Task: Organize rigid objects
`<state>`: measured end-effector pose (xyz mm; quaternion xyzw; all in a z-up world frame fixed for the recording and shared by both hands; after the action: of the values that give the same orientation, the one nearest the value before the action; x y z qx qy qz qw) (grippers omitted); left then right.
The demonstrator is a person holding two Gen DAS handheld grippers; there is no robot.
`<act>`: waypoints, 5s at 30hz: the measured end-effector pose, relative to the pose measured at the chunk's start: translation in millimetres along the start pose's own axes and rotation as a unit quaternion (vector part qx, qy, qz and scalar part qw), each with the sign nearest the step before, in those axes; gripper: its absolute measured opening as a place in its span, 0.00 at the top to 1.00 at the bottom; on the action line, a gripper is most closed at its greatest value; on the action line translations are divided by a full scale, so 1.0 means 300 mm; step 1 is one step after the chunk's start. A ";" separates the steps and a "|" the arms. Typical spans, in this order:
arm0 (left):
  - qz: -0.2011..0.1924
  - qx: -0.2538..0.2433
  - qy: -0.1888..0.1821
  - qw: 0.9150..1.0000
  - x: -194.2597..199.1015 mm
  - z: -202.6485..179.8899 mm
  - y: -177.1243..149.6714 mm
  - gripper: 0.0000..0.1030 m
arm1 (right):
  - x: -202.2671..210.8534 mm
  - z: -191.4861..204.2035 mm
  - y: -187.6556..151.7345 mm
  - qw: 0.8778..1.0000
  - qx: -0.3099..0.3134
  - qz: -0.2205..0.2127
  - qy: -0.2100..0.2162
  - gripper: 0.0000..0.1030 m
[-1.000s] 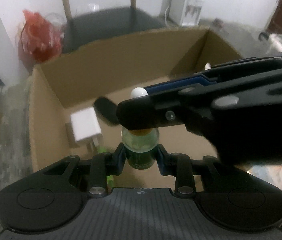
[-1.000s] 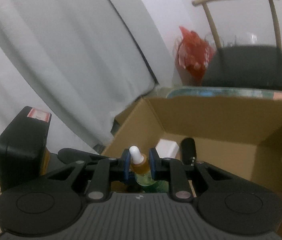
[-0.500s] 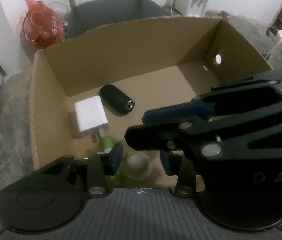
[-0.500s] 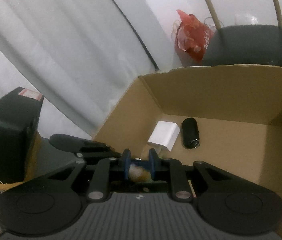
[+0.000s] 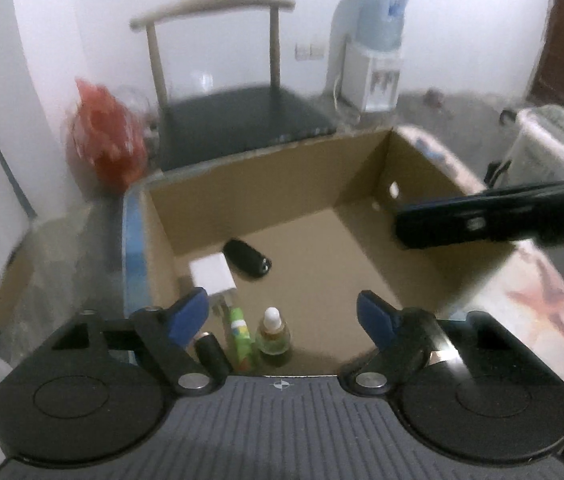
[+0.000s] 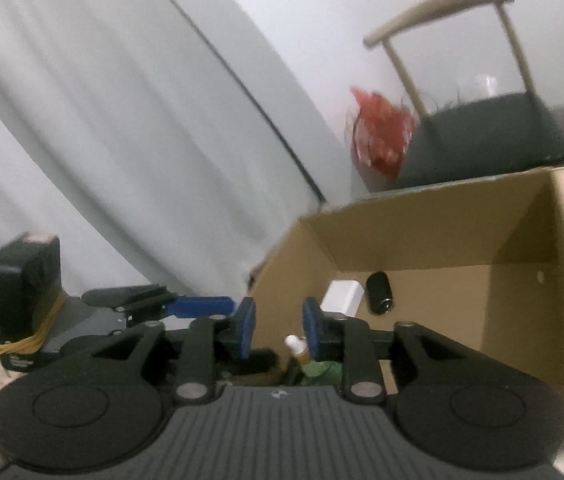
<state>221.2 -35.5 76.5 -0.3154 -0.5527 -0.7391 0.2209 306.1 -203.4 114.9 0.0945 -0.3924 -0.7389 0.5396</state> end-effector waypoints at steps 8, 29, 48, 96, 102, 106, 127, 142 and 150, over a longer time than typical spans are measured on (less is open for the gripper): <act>-0.101 0.020 -0.002 0.995 0.245 -0.006 -0.123 0.06 | 0.283 0.069 -0.180 0.996 -0.010 -0.084 0.004 0.48; -0.149 -0.036 -0.045 0.987 0.159 -0.373 -0.325 0.06 | 0.356 -0.141 -0.480 0.985 -0.102 -0.117 -0.078 0.48; -0.077 -0.118 -0.022 0.990 -0.111 -0.576 -0.298 0.25 | 0.258 -0.277 -0.448 0.988 -0.105 -0.094 -0.063 0.59; -0.080 -0.145 -0.095 0.982 -0.037 -0.686 -0.392 0.24 | 0.393 -0.253 -0.596 0.985 -0.132 -0.079 -0.081 0.59; -0.068 -0.146 -0.091 0.983 -0.072 -0.688 -0.403 0.24 | 0.390 -0.252 -0.600 0.985 -0.124 -0.076 -0.088 0.59; -0.068 -0.145 -0.086 0.983 -0.084 -0.695 -0.406 0.31 | 0.389 -0.256 -0.602 0.986 -0.123 -0.073 -0.089 0.59; -0.062 -0.152 -0.083 0.983 -0.049 -0.675 -0.451 0.44 | 0.373 -0.216 -0.643 0.990 -0.107 -0.050 -0.080 0.59; -0.068 -0.144 -0.091 0.983 -0.066 -0.672 -0.449 0.42 | 0.359 -0.225 -0.663 0.988 -0.135 -0.039 -0.069 0.50; -0.073 -0.137 -0.091 0.984 -0.065 -0.671 -0.451 0.44 | 0.358 -0.221 -0.666 0.988 -0.132 -0.041 -0.066 0.49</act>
<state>98.8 -188.9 -67.2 -0.3671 -0.4855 -0.7903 0.0700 155.9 -306.8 -35.7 -0.0104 -0.3215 -0.8104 0.4896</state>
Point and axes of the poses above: each gripper's, at about its wrist camera, not at the fingertips, and x roughly against the way its jaws point, z to its left, y to its top, the point moved 5 cm from there along -x, roughly the way its jaws point, and after that the axes turned 13 degrees about y, right-handed, at the moved point
